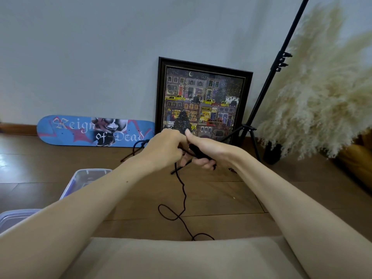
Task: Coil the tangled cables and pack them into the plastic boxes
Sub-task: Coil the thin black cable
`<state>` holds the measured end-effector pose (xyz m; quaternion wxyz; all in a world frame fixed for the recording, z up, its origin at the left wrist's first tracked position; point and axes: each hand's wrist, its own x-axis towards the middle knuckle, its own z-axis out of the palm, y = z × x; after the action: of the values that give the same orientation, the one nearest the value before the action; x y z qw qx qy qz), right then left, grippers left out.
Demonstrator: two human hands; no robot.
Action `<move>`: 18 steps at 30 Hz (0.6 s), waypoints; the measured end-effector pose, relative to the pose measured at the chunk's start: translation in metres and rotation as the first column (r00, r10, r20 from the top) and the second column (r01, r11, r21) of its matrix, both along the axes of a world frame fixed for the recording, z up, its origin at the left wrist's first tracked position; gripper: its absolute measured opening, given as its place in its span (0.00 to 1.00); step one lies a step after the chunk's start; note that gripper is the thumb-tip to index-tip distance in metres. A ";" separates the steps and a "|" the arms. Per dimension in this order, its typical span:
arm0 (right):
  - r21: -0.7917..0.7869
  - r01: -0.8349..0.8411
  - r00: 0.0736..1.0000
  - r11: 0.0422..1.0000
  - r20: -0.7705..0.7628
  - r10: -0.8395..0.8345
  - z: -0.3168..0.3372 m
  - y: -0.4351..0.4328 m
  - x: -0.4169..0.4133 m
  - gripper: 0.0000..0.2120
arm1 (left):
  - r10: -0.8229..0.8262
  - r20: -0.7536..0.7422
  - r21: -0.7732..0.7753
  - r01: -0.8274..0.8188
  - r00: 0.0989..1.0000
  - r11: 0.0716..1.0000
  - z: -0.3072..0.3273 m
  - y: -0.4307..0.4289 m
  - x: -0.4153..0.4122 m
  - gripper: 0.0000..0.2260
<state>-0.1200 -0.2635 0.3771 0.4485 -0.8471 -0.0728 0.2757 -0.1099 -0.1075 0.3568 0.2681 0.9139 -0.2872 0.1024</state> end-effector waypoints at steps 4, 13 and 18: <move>-0.069 -0.081 0.990 0.994 -0.122 0.073 0.004 -0.001 -0.003 0.34 | 0.000 0.076 -0.010 0.001 0.997 1.000 -0.006 0.007 0.012 0.11; 0.357 -0.182 0.841 0.916 -0.426 0.333 0.009 -0.009 -0.005 0.15 | -0.006 0.013 -0.201 0.008 1.000 0.980 -0.014 0.015 0.022 0.09; 0.645 0.044 0.905 0.763 -0.349 0.242 0.004 -0.003 -0.006 0.13 | -0.049 -0.166 -0.186 0.017 0.985 0.982 -0.020 0.007 0.010 0.16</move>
<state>-0.1261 -0.2665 0.3812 0.6987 -0.5606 -0.1116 0.4302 -0.0996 -0.1009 0.3373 0.3764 0.8857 -0.2678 0.0458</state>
